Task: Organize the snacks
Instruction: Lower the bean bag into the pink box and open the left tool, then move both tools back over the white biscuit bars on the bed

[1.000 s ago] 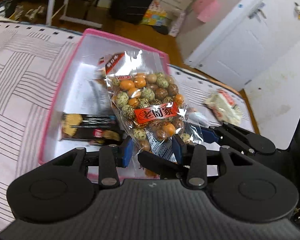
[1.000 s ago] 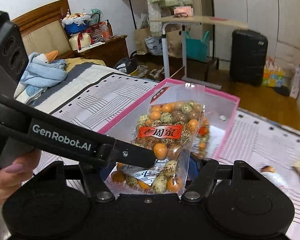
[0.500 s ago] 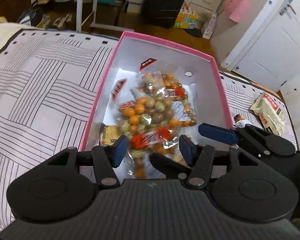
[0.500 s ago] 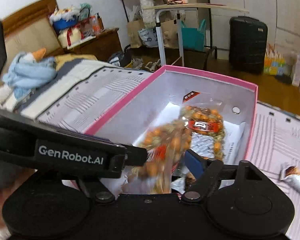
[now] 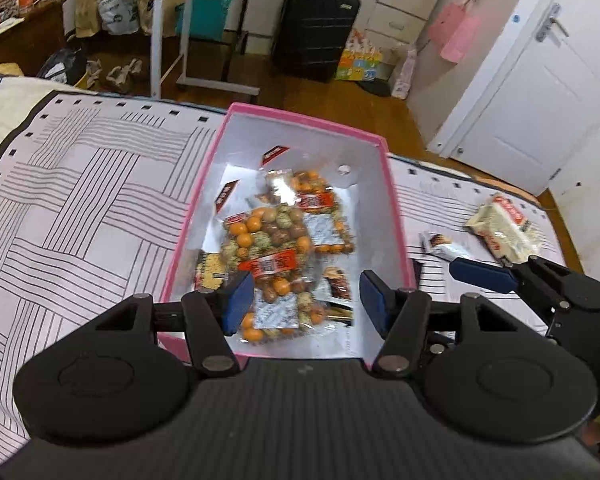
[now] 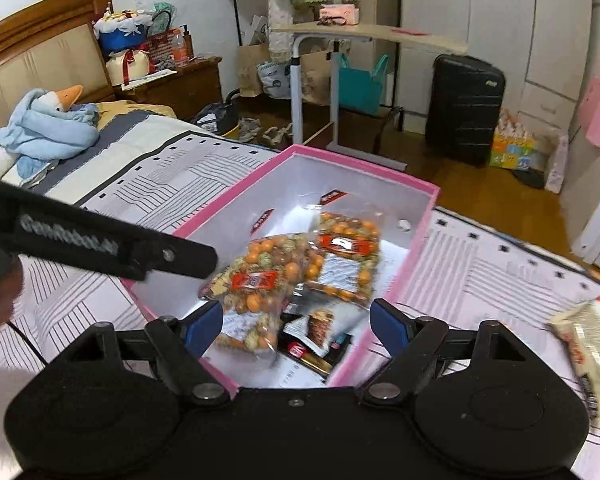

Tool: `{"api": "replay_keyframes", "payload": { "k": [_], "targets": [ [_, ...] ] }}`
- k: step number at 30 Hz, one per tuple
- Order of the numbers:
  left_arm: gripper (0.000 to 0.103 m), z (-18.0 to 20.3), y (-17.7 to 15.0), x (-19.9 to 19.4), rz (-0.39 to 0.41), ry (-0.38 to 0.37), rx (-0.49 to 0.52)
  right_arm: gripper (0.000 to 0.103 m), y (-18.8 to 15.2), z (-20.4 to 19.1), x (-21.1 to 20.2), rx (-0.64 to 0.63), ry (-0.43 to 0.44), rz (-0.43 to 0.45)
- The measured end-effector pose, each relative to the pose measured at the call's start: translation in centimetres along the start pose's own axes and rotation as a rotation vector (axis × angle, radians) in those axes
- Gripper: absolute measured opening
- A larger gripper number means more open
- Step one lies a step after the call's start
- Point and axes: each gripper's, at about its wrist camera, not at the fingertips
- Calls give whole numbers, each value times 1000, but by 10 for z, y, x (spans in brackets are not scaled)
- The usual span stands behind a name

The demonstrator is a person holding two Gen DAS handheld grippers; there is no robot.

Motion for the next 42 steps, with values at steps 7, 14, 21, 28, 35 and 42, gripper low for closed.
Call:
{"api": "replay_keyframes", "payload": {
  "k": [7, 14, 21, 28, 35, 42],
  "targets": [
    [61, 33, -1, -34, 1, -41, 27, 84, -14, 10, -53, -24, -32, 108],
    [70, 77, -8, -66, 45, -68, 121, 86, -31, 52, -104, -47, 66, 183],
    [85, 122, -19, -66, 80, -47, 192, 86, -54, 110, -119, 85, 54, 174],
    [90, 167, -21, -14, 0, -44, 247, 86, -60, 152, -92, 163, 41, 121],
    [88, 198, -26, 67, -112, -56, 228, 87, -46, 196, -37, 178, 29, 43],
    [86, 194, -39, 120, -132, -56, 213, 76, -49, 221, 17, 139, 85, 16]
  ]
}}
Point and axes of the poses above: each gripper's, at about its wrist camera, not at the fingertips, and x roughly the way its jaws point, z to its right, y to its top, and after that the axes turned 13 degrees about -z, right-handed
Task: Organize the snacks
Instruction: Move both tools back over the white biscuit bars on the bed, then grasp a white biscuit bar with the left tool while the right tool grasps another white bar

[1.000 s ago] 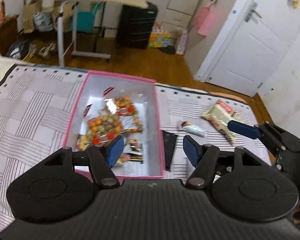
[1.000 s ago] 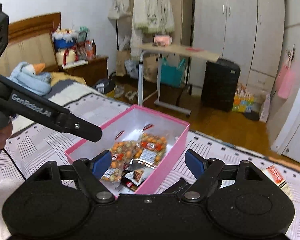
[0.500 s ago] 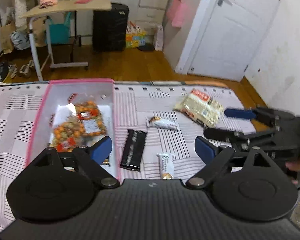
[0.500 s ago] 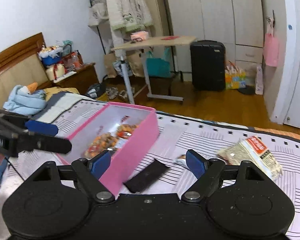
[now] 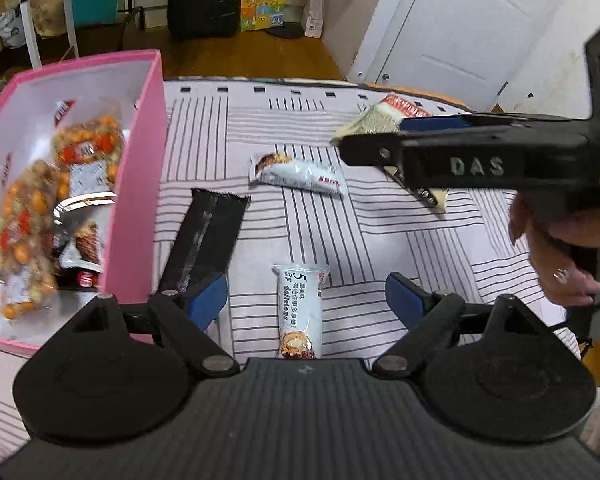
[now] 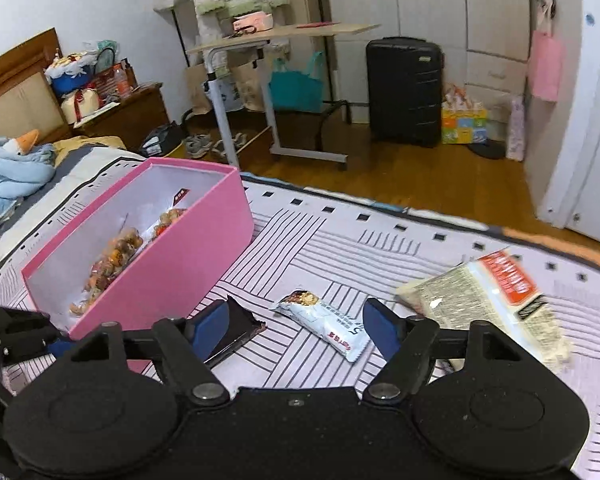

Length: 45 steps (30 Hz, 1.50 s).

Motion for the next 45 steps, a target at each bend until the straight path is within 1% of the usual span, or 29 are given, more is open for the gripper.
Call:
{"api": "replay_keyframes", "payload": {
  "k": [2, 5, 8, 10, 12, 14, 17, 21, 22, 24, 27, 29, 31, 32, 34, 35, 36, 38, 39, 40, 42, 44, 45],
  "targets": [
    [86, 1, -2, 13, -6, 1, 21, 72, -1, 7, 15, 1, 14, -10],
    [86, 10, -4, 33, -4, 47, 69, 70, -1, 13, 33, -23, -9, -9],
    [86, 12, -4, 51, -27, 35, 63, 70, -2, 19, 46, -48, -16, 5],
    [86, 13, -4, 58, -17, 44, 59, 70, -4, 25, 52, -54, -12, 8],
    [86, 14, -6, 65, -30, 50, 80, 74, -6, 31, 58, -45, -4, -9],
    [86, 14, -7, 72, -63, 48, 102, 75, -9, 39, 65, -27, -5, -19],
    [86, 14, -9, 78, -84, 48, 93, 76, -13, 52, 79, 14, -9, -40],
    [86, 10, -9, 84, -101, 39, 99, 79, -17, 64, 90, 80, 8, -37],
    [86, 9, -8, 84, -101, 25, 103, 79, -19, 63, 92, 78, 10, -39],
    [86, 7, -5, 85, -110, 10, 90, 85, -22, 58, 96, 50, -2, -31],
    [86, 3, -4, 87, -111, 1, 64, 86, -23, 51, 100, 13, -26, -24],
    [77, 2, -3, 89, -111, 14, 55, 86, -20, 51, 103, 9, -31, -11],
    [62, 4, -3, 89, -111, 41, 52, 86, -16, 51, 106, 10, -26, 9],
    [59, 5, -3, 89, -110, 48, 60, 86, -14, 50, 108, 5, -26, 17],
    [46, 8, -5, 89, -111, 53, 90, 86, -10, 46, 113, -20, -34, 16],
    [43, 10, -6, 89, -111, 57, 111, 86, -9, 43, 115, -47, -50, 13],
    [34, 12, -8, 89, -110, 64, 128, 86, -9, 40, 117, -70, -65, 9],
    [30, 15, -9, 89, -104, 73, 152, 86, -10, 38, 116, -97, -71, 13],
    [27, 16, -9, 88, -103, 74, 160, 81, -10, 38, 115, -104, -65, 12],
    [25, 16, -9, 88, -101, 76, 160, 77, -10, 38, 113, -111, -55, 11],
    [25, 15, -8, 87, -95, 76, 152, 53, -9, 36, 110, -137, -33, -5],
    [24, 13, -7, 86, -86, 83, 140, 40, -8, 34, 106, -170, 8, -40],
    [24, 11, -7, 85, -82, 87, 130, 37, -7, 32, 105, -180, 11, -53]
  ]
}}
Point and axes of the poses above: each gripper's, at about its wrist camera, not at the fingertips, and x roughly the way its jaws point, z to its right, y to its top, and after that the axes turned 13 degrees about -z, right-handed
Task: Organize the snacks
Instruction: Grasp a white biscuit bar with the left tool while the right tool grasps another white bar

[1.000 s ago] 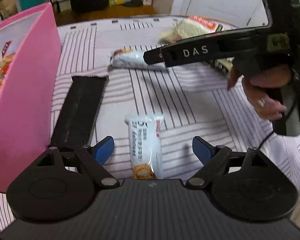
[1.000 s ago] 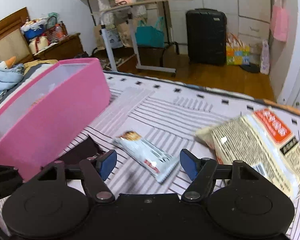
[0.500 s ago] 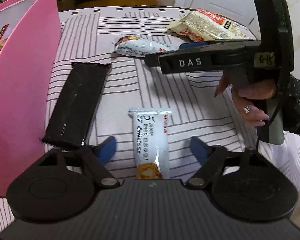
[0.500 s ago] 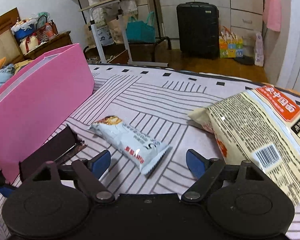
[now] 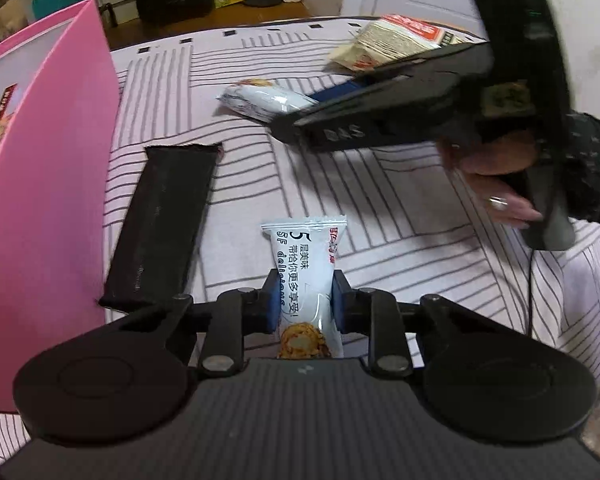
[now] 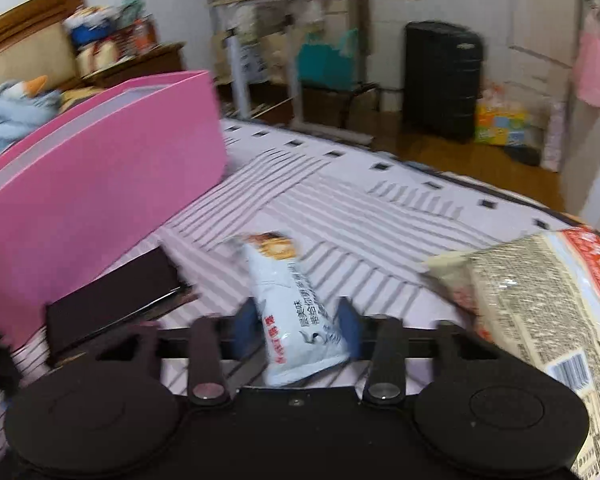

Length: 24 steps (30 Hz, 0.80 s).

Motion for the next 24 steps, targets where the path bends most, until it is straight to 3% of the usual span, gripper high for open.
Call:
{"api": "replay_keyframes", "payload": {
  "k": [14, 19, 24],
  "targets": [
    [24, -11, 4, -2, -14, -26, -60, 34, 0, -20, -2, 2, -65, -29],
    [24, -13, 2, -3, -19, -30, -63, 34, -6, -18, -13, 58, -45, -39],
    [24, -16, -4, -9, -44, -79, -75, 34, -20, -27, -25, 59, -85, -84]
  ]
}}
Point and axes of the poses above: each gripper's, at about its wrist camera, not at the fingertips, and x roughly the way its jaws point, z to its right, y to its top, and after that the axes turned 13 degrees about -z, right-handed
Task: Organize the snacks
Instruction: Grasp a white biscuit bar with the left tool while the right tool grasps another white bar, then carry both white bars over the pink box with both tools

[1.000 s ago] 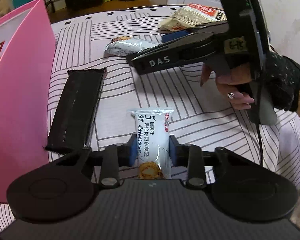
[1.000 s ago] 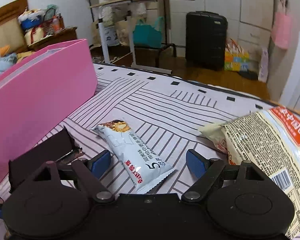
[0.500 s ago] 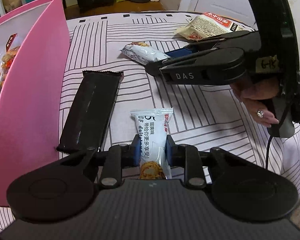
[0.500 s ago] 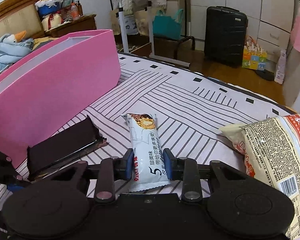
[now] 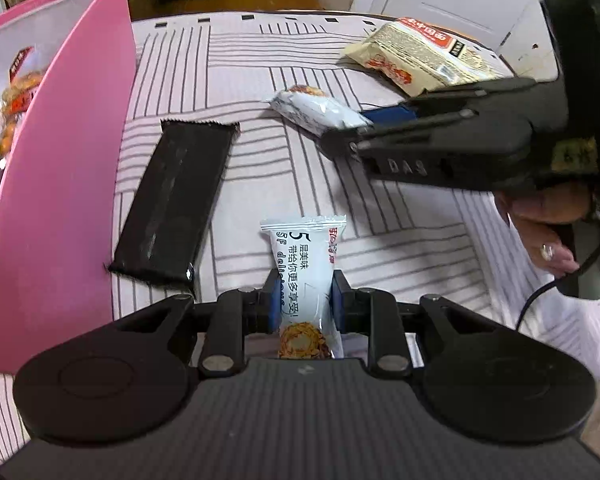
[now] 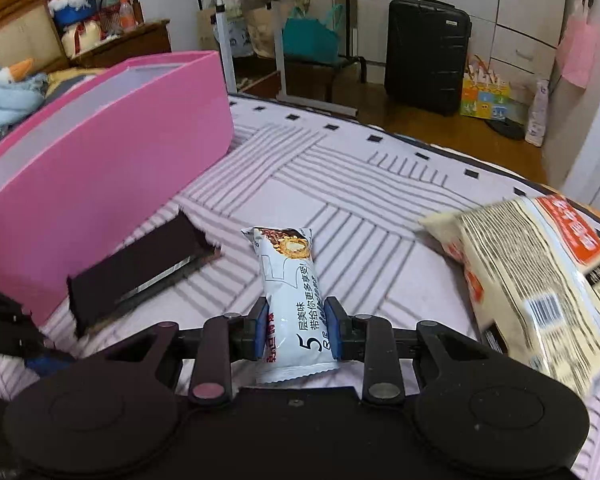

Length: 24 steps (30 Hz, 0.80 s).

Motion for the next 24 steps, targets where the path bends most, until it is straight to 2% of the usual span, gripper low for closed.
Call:
{"api": "replay_keyframes", "payload": {
  "k": [3, 7, 11, 14, 24],
  "targets": [
    [24, 3, -5, -7, 9, 16, 9, 34, -8, -6, -9, -10, -36, -17],
    [24, 7, -14, -15, -4, 39, 22, 34, -20, -10, -21, 36, -66, -41],
    [24, 9, -20, -22, -55, -8, 14, 34, -33, -10, -29, 130, -95, -114],
    [24, 15, -29, -26, -57, 19, 31, 34, -50, -12, -42, 188, -88, -108],
    [24, 8, -69, -42, -82, 6, -23, 34, -94, -53, -86, 286, -89, -78]
  ]
}}
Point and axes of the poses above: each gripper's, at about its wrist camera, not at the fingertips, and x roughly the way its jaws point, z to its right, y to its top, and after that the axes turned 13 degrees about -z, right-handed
